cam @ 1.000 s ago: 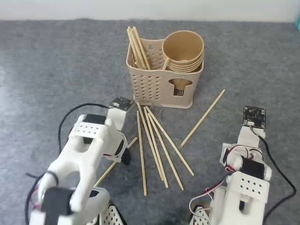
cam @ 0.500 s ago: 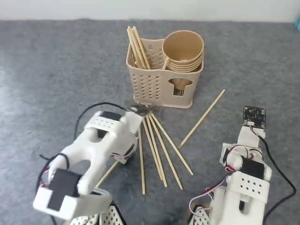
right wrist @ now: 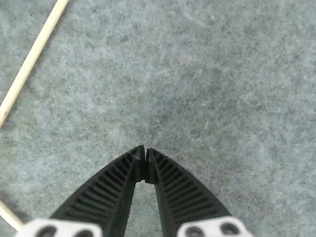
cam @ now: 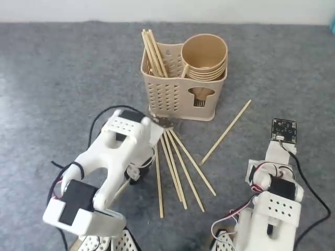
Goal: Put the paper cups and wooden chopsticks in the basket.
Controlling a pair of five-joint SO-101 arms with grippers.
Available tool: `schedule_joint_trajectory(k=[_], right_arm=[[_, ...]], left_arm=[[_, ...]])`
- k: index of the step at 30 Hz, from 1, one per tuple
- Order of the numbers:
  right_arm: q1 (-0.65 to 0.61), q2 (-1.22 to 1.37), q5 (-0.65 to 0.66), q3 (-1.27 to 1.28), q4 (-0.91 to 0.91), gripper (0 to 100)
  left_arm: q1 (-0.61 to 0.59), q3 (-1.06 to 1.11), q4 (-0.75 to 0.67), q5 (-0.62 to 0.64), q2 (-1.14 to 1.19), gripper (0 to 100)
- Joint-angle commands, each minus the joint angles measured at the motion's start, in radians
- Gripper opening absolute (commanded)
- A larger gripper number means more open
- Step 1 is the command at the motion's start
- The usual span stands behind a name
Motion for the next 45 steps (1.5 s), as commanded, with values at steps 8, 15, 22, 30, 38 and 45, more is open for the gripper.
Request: schedule_joint_trajectory(k=[8,15,22,30,38,45], right_arm=[[0.005,-0.021,0.011,-0.011,-0.016,0.8],[0.004,-0.021,0.011,-0.011,-0.016,0.8],[0.004,-0.021,0.011,-0.009,-0.016,0.8],[0.004,-0.021,0.011,-0.008,-0.016,0.8],[0.004,-0.021,0.011,-0.008,-0.016,0.8],[0.004,-0.021,0.011,-0.008,-0.016,0.8]], left_arm=[[0.008,-0.314,0.16,0.011,-0.075,1],[0.041,-0.32,0.137,0.061,-0.399,1],[0.032,-0.318,-0.071,0.18,-0.807,1],[0.032,-0.269,-0.505,0.368,-1.046,1],[0.031,0.031,-1.246,0.439,-1.102,1],[0.031,0.214,-1.803,0.44,-0.968,1]])
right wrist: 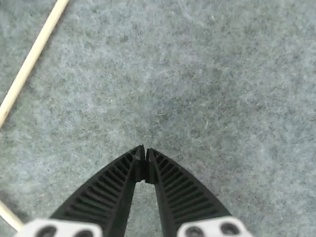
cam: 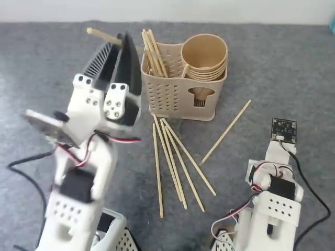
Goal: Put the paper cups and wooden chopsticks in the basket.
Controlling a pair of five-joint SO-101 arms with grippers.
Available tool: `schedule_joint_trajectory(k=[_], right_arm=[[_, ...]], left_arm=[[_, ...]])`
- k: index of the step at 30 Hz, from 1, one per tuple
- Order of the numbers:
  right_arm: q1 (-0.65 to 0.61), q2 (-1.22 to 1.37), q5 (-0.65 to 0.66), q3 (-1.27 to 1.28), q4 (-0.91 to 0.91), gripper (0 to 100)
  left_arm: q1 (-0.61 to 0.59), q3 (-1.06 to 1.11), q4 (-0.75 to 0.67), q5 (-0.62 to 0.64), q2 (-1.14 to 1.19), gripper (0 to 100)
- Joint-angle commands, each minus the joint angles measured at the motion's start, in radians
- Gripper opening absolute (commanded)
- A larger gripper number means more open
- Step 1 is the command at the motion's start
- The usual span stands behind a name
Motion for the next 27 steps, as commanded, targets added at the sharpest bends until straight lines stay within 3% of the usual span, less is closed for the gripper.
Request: schedule_joint_trajectory(k=[1,9,13,19,24,27], right_arm=[[0.004,-0.021,0.011,-0.008,-0.016,0.8],[0.01,-0.021,0.011,-0.008,-0.018,0.8],[0.01,-0.021,0.012,-0.009,-0.018,0.8],[0.01,-0.021,0.048,-0.008,-0.018,0.8],[0.007,-0.021,0.049,-0.008,-0.018,0.8],[0.008,-0.021,0.049,-0.008,-0.018,0.8]], left_arm=[[0.0,-0.021,-0.209,0.008,0.127,1],[-0.043,-0.2,-0.169,0.011,0.453,1],[-0.038,-0.182,-0.114,0.009,0.493,1],[-0.038,-0.185,0.081,0.008,0.502,1],[-0.041,-0.179,0.098,0.008,0.505,2],[-0.043,-0.183,0.098,0.008,0.502,12]])
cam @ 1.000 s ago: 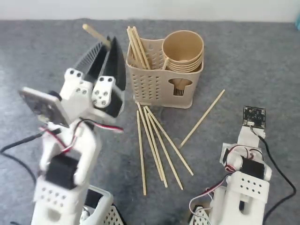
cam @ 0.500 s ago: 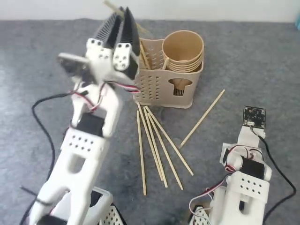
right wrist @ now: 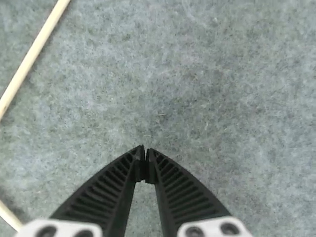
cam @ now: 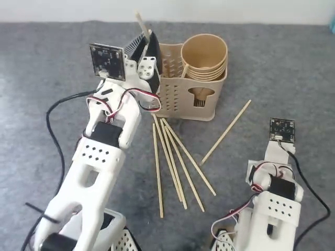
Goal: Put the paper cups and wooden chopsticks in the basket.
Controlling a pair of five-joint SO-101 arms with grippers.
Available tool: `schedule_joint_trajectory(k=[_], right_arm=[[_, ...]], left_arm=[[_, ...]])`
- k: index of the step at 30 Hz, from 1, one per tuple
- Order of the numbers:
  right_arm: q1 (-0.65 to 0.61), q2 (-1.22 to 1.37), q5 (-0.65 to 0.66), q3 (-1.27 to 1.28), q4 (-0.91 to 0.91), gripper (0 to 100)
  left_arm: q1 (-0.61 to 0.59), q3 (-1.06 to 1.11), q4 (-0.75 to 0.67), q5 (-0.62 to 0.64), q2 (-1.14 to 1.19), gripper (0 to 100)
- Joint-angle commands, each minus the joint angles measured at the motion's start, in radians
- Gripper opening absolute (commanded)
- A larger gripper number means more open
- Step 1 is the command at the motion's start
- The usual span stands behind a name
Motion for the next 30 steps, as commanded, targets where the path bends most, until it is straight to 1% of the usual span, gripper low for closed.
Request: schedule_joint_trajectory(k=[1,3,4,5,7,10,13,16,20,23,25,27,30], right_arm=[[0.008,-0.021,0.014,-0.008,-0.018,0.8],[0.01,-0.021,0.014,-0.008,-0.018,0.8],[0.01,-0.021,0.014,-0.008,-0.018,0.8],[0.01,-0.021,0.014,-0.008,-0.018,0.8],[0.01,-0.021,0.011,-0.008,-0.018,0.8],[0.012,-0.021,0.008,-0.006,-0.042,0.8],[0.012,-0.019,0.002,-0.006,-0.042,0.8],[0.038,-0.01,-0.057,-0.017,-0.042,0.8],[0.071,-0.008,-0.074,-0.038,-0.033,0.8],[0.07,-0.008,-0.08,-0.078,-0.002,0.8],[0.067,-0.007,-0.115,-0.123,0.021,0.8],[0.064,-0.005,-0.132,-0.175,0.042,0.7],[0.048,0.05,-0.14,-0.285,0.068,0.7]], left_arm=[[-0.008,-0.047,0.005,0.008,-0.011,19],[-0.008,-0.042,0.017,0.015,-0.012,31],[-0.008,-0.047,0.043,0.017,-0.015,36],[-0.009,-0.054,0.071,0.017,-0.017,38],[-0.035,-0.087,0.13,0.017,-0.034,38],[-0.104,-0.156,0.27,0.017,-0.094,34],[-0.198,-0.257,0.486,0.015,-0.166,30],[-0.278,-0.36,0.733,0.009,-0.216,29],[-0.368,-0.441,0.97,0.009,-0.239,29],[-0.437,-0.429,1.074,0.009,-0.244,29],[-0.482,-0.392,1.112,0.009,-0.244,29],[-0.526,-0.338,1.131,0.009,-0.244,29],[-0.568,-0.232,1.12,0.014,-0.245,29]])
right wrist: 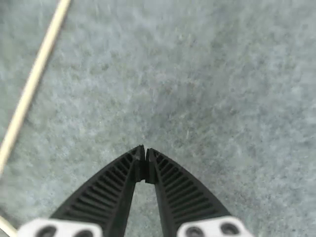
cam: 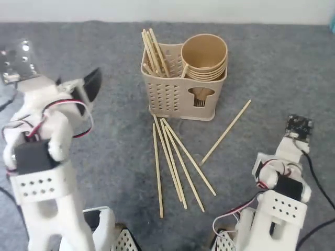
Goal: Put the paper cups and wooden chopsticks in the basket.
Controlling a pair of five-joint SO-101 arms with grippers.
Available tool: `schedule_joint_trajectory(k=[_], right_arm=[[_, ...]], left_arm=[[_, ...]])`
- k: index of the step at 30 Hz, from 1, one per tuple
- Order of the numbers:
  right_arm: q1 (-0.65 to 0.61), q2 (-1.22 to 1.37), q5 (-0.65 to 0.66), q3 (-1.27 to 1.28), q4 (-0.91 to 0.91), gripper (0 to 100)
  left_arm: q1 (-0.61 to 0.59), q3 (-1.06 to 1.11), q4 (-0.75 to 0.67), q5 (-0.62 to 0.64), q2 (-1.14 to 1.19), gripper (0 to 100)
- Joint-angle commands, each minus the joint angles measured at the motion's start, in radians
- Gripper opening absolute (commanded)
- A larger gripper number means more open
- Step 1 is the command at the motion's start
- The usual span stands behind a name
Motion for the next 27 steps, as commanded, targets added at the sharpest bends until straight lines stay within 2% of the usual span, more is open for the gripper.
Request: schedule_joint_trajectory(k=[1,7,13,17,20,25,27], right_arm=[[-0.018,0.085,-0.021,-0.184,0.042,0.7],[-0.058,0.426,-0.107,-0.476,0.111,0.7],[-0.059,0.743,-0.19,-0.718,0.104,0.9],[-0.09,0.941,-0.264,-0.879,0.104,0.9],[-0.128,1.093,-0.341,-0.994,0.104,1.7],[-0.18,1.31,-0.44,-1.175,0.104,13.6],[-0.194,1.383,-0.443,-1.252,0.104,14.7]], left_arm=[[-0.044,0.097,-0.006,0.006,-0.026,29],[-0.049,0.394,-0.124,0.006,-0.026,29],[-0.049,0.697,-0.419,0.002,-0.026,29],[-0.051,0.788,-0.566,0.0,-0.026,29],[-0.048,0.808,-0.585,0.0,-0.026,29],[-0.048,0.811,-0.586,-0.002,-0.026,29],[-0.049,0.811,-0.586,-0.006,-0.026,29]])
